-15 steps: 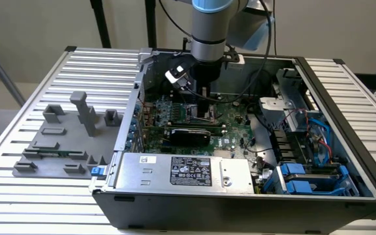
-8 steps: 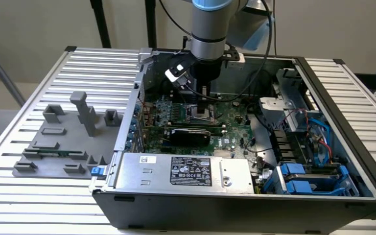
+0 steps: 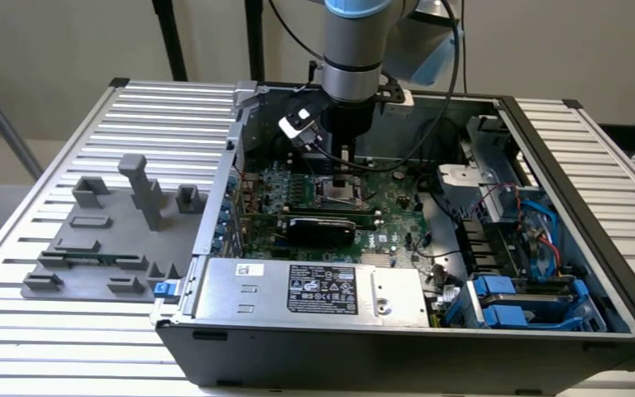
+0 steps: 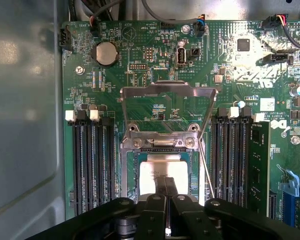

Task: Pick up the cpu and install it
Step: 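Place the cpu into insertion slot, then close the cpu cover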

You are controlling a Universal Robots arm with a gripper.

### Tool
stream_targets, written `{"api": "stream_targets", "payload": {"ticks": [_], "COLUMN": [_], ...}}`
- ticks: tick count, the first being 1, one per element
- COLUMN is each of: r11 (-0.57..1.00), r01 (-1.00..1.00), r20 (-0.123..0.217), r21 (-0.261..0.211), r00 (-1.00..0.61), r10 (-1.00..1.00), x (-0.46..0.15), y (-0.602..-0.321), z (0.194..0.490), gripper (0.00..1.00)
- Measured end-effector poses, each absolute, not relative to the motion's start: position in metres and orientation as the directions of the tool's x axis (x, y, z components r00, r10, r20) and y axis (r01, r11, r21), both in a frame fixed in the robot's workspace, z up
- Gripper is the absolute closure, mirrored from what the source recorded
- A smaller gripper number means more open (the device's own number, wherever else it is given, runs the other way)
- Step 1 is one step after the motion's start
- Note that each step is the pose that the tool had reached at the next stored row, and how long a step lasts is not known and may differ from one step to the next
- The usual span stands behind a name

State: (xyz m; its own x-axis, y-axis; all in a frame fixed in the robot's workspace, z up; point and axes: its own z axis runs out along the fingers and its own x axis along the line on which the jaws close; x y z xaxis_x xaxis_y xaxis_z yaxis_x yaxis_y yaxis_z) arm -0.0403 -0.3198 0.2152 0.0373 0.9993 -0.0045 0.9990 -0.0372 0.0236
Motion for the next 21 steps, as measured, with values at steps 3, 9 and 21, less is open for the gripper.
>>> {"api": "stream_targets", "payload": {"ticks": [3, 9, 21], "r11": [-0.037, -0.037, -0.037], "r01": [0.999, 0.999, 0.999], "r20": [-0.004, -0.005, 0.002], "r21": [0.024, 0.024, 0.023], "r00": [0.037, 0.037, 0.037], "r10": [0.999, 0.999, 0.999], "x": [-0.040, -0.040, -0.035], "y": [-0.320, -0.320, -0.322], "z": [0.215, 0.215, 0.229], "gripper": [0.89, 0.89, 0.89]}}
